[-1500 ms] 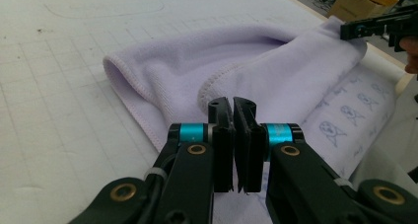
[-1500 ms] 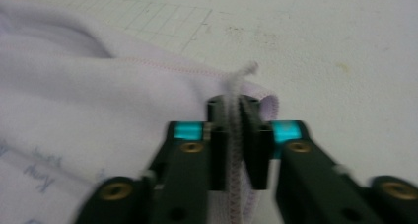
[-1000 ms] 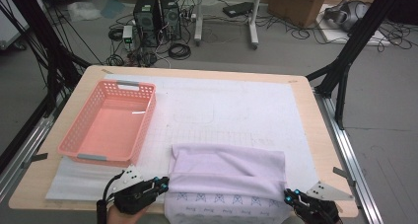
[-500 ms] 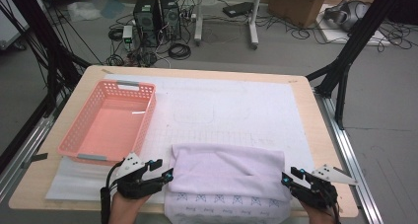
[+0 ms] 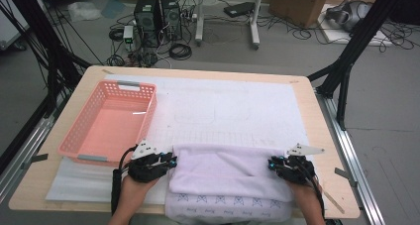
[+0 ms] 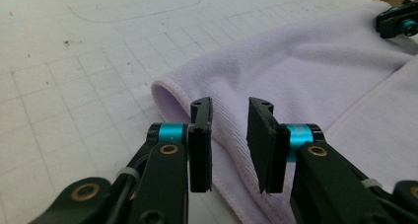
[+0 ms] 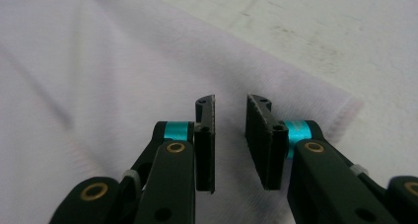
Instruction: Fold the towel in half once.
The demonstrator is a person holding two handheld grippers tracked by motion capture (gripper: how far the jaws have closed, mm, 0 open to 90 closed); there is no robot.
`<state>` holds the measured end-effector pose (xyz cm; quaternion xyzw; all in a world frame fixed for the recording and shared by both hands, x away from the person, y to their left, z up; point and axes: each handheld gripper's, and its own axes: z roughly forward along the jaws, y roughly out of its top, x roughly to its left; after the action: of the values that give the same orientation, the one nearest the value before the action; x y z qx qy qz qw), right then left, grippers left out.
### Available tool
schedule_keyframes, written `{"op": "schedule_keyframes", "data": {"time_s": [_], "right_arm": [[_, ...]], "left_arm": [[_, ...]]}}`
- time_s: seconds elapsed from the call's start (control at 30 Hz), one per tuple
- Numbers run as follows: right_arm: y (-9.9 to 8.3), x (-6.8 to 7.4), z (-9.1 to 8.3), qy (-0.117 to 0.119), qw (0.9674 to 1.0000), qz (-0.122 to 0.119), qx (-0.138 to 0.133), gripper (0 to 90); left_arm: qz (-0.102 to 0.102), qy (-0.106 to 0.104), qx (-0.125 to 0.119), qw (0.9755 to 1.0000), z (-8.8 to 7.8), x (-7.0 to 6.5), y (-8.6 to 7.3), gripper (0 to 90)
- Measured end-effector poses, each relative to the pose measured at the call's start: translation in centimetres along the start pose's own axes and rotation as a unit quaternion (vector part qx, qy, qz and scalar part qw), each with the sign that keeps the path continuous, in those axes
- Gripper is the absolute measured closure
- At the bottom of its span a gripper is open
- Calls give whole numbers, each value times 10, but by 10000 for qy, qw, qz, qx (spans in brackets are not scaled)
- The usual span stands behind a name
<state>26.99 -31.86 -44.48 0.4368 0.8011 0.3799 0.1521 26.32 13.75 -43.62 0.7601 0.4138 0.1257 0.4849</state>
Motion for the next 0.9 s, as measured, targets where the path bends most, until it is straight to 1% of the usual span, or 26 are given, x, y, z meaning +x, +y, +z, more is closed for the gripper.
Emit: {"op": "schedule_keyframes", "data": {"time_s": [0.03,0.07,0.13,0.17,0.2,0.23,0.3,0.37,0.43,0.47,0.5,0.53,0.57,0.6,0.63,0.67,0.7,0.73,0.77,0.8,0.83,0.87,0.9], "right_arm": [[2,-2,3,-7,10000,7,-50,746],[4,-5,5,-99,9999,-12,-50,743],[7,-8,7,-415,9991,-79,-22,719],[8,-10,7,-625,9980,-106,-25,695],[8,-12,8,-765,9970,-71,-28,688],[8,-14,7,-824,9966,-14,-47,683],[7,-19,6,-786,9968,89,-139,671],[6,-21,3,-703,9970,196,-255,643],[6,-22,0,-703,9969,190,-306,634],[5,-22,-1,-714,9968,195,-315,629],[3,-22,-2,-724,9967,212,-302,627],[2,-22,-2,-736,9966,234,-282,627],[0,-22,-2,-742,9966,251,-247,625],[-1,-22,-2,-755,9966,233,-248,622],[-2,-21,-2,-765,9965,240,-238,621],[-2,-21,-3,-764,9965,236,-240,621],[-3,-21,-5,-779,9964,246,-245,621],[-3,-21,-6,-792,9962,230,-263,621],[-3,-20,-8,-808,9960,247,-284,620],[-4,-21,-9,-825,9958,262,-311,618],[-4,-22,-10,-828,9956,298,-321,614],[-5,-23,-10,-836,9954,328,-342,605],[-5,-25,-10,-840,9952,365,-354,591]], "left_arm": [[-10,8,21,10000,2,2,1,711],[-32,34,30,10000,4,4,2,711],[-47,52,81,9999,8,8,4,705],[-48,76,110,9999,11,9,5,700],[-71,121,150,9998,14,9,5,686],[-50,147,224,9996,18,9,6,667],[-22,134,346,9993,24,9,6,627],[39,214,475,9986,31,6,6,600],[213,282,516,9980,36,2,6,600],[420,425,563,9966,39,-3,7,607],[593,517,575,9952,40,-5,7,645],[751,497,606,9941,41,-8,8,689],[799,557,604,9934,41,-10,8,804],[849,666,625,9922,42,-11,10,862],[836,742,600,9919,42,-11,10,869],[788,972,507,9909,40,-10,12,874],[726,1065,440,9907,38,-7,13,875],[563,1114,404,9914,35,-3,14,875],[421,1118,369,9922,33,1,15,874],[346,1129,364,9923,32,4,14,871],[326,1154,355,9921,33,4,13,859],[339,1178,330,9919,34,3,12,807],[341,1194,347,9917,35,3,12,707]]}}
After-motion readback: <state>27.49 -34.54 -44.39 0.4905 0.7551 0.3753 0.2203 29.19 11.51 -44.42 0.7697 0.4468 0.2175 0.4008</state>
